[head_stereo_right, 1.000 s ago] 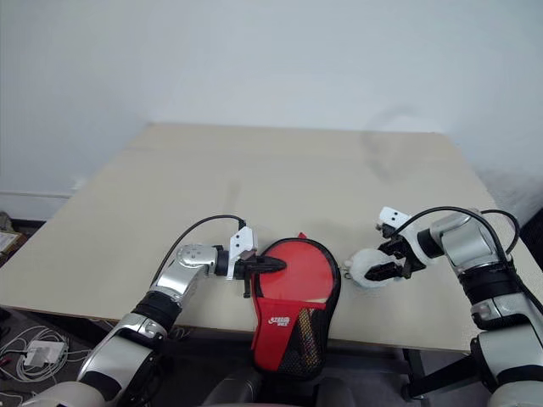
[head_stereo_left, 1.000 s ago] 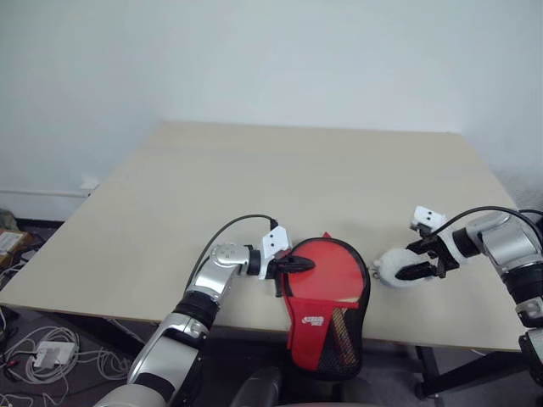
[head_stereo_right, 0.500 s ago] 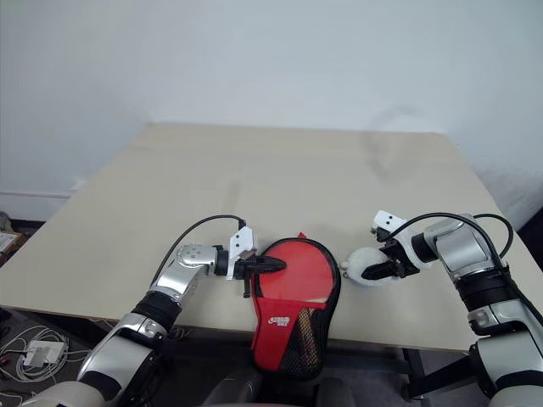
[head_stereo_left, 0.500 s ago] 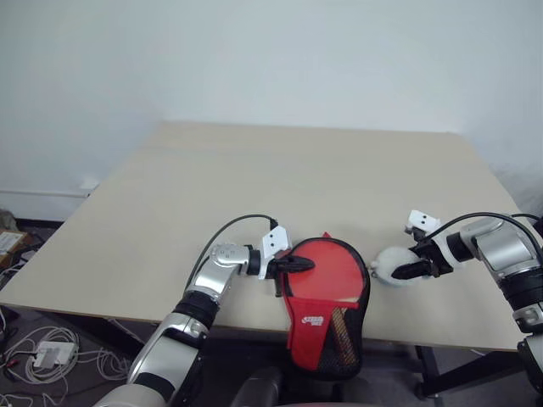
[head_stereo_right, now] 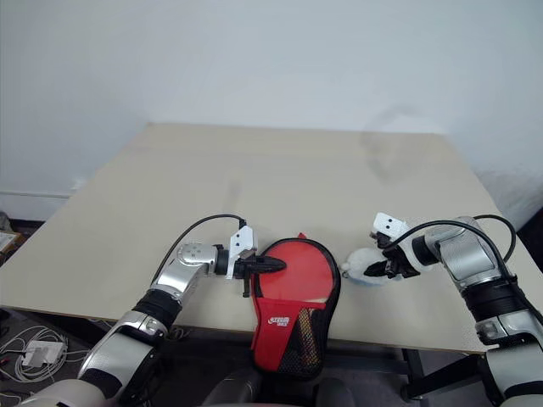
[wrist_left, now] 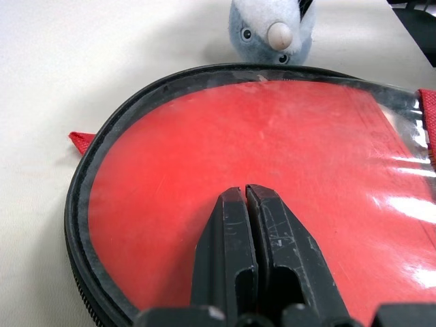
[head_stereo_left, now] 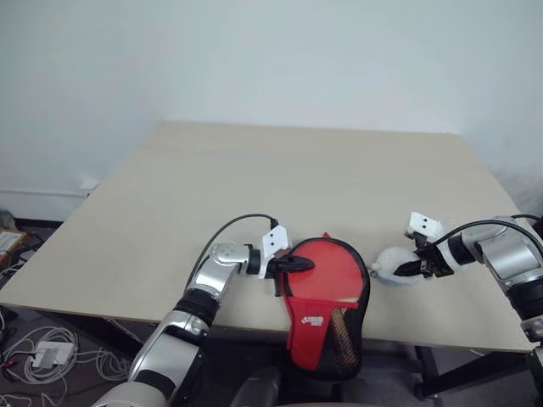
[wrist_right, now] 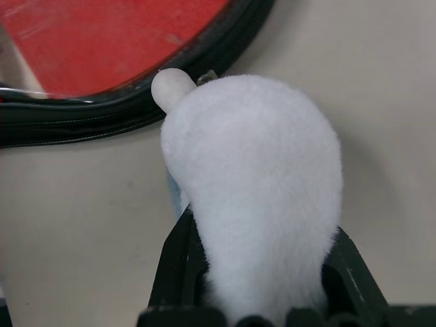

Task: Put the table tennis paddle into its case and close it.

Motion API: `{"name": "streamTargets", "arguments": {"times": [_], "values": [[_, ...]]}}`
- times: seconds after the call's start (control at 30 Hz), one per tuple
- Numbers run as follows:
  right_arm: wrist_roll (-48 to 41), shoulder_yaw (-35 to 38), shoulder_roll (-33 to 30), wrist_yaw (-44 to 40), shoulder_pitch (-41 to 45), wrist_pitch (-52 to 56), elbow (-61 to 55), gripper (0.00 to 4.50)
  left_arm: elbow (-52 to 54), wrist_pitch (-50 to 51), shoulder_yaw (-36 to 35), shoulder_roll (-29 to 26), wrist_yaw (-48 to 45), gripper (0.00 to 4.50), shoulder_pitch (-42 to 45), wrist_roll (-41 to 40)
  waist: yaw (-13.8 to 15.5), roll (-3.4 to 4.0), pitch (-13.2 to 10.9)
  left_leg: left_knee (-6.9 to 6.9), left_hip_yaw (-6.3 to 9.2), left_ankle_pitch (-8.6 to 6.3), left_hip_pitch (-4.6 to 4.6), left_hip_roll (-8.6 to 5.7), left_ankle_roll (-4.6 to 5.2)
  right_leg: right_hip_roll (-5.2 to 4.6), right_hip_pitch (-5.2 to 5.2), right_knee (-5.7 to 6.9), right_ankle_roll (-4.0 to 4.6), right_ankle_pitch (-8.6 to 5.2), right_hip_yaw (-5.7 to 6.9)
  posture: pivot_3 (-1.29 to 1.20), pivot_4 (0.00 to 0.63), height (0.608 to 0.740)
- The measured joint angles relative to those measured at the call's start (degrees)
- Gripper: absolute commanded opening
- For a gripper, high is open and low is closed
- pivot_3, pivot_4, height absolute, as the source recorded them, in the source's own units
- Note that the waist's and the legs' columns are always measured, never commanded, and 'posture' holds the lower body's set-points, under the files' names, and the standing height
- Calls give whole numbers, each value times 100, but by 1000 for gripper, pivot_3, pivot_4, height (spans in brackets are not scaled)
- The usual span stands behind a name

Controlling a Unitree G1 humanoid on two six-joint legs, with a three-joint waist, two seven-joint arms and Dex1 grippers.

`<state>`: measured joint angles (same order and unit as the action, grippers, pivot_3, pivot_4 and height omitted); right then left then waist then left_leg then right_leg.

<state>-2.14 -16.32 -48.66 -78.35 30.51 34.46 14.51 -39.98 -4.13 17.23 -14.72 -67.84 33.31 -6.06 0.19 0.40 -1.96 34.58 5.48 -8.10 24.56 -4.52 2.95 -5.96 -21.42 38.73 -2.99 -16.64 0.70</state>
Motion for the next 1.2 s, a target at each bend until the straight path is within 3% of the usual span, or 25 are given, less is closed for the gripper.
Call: {"name": "streamTargets", "arguments": {"times": [0.23,0.5,0.63,0.83,1.2], "values": [[-12,27,-6,85,-93,35,-144,917,19,241,-33,50,-112,0,111,52,2,-4,-2,3,0,-1,5,-1,2,0,-1,-2,-1,-1,1,0,0,707],[-95,31,-5,166,-118,63,-188,917,878,1339,-71,-244,-547,0,76,-175,-9,-18,-19,2,1,-4,11,1,3,1,-9,-4,-2,-1,1,0,0,707],[-120,34,3,227,-136,66,-188,917,1066,1477,-68,-36,-478,0,94,-180,-5,-19,-20,4,1,-4,11,1,4,0,-7,-5,-2,-1,0,0,0,707],[-167,50,35,317,-163,90,-222,917,415,1190,-2,626,-28,0,316,-40,-18,-41,-34,4,1,-4,11,6,4,4,-7,-5,-3,0,1,0,0,707],[-239,162,36,475,-328,286,-439,917,-364,593,60,785,119,0,550,272,-18,-45,-33,12,1,-5,8,6,5,3,1,-5,-4,0,3,0,0,707]]}}
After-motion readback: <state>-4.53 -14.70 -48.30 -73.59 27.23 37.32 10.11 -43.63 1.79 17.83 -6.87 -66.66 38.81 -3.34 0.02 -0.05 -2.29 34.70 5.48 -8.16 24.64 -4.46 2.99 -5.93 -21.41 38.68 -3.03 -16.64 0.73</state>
